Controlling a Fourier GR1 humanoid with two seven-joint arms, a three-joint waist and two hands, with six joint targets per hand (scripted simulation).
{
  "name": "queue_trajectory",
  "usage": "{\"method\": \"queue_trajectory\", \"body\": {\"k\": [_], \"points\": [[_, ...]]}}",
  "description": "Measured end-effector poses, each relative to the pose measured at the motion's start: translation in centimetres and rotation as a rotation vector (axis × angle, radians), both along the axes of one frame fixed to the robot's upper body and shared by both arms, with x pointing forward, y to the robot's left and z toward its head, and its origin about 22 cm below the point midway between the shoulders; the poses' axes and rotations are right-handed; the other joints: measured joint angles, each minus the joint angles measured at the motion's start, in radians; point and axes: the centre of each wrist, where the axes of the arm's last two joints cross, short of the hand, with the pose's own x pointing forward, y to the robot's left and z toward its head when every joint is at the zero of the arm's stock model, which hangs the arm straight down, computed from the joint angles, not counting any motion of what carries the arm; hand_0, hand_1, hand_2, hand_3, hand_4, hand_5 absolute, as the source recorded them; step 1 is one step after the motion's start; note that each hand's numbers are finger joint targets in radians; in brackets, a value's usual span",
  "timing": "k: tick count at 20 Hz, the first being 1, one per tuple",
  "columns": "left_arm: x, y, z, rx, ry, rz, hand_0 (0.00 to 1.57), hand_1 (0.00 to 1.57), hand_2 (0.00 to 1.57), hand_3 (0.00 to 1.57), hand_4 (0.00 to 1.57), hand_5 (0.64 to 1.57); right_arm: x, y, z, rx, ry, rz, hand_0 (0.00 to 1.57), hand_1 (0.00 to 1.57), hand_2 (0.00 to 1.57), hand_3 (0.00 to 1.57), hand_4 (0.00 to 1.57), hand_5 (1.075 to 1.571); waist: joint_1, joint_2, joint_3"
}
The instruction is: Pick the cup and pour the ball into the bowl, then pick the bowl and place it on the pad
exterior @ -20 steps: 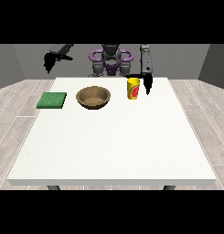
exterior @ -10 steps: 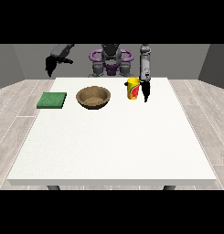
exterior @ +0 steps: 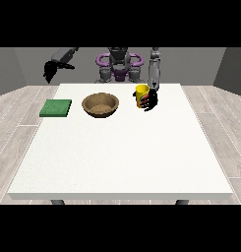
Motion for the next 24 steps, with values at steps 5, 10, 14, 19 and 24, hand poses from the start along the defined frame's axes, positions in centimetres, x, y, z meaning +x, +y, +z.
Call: {"method": "queue_trajectory", "body": {"k": [5, 10, 14, 19, 24], "points": [[-0.2, -0.4, -0.3, 0.089, -0.006, 0.06, 1.32, 1.32, 1.57, 1.57, 1.5, 1.256, -0.5, -2.4, 0.0, -0.005, 0.007, -0.018, 0.0, 0.0, 0.0, 0.0, 0.0, 1.57, -0.009, -0.014, -0.0008], [-0.5, 0.4, -0.3, 0.23, 0.138, 0.039, 1.41, 1.41, 1.57, 1.57, 1.57, 1.329, -1.8, -3.9, -2.5, 0.001, 0.156, -0.059, 0.0, 0.0, 0.0, 0.0, 0.0, 1.569, 0.042, -0.165, -0.0079], [2.9, 4.8, 4.3, 0.431, 0.178, 0.094, 1.46, 1.46, 1.57, 1.57, 1.57, 1.296, -2.0, -3.8, -3.5, 0.005, 0.212, -0.075, 0.0, 0.0, 0.0, 0.0, 0.0, 1.569, 0.065, -0.228, -0.0083], [6.2, 5.8, 9.1, 0.602, 0.216, 0.142, 1.49, 1.49, 1.57, 1.57, 1.57, 1.274, -1.9, -4.8, -4.1, 0.023, 0.23, -0.088, 0.0, 0.0, 0.0, 0.0, 0.0, 1.568, 0.074, -0.243, -0.0101], [7.9, 3.7, 11.3, 0.682, 0.22, 0.182, 1.49, 1.49, 1.57, 1.57, 1.57, 1.274, -1.3, -4.9, -3.9, 0.036, 0.218, -0.072, 0.0, 0.0, 0.0, 0.0, 0.0, 1.569, 0.061, -0.233, -0.0116]]}}
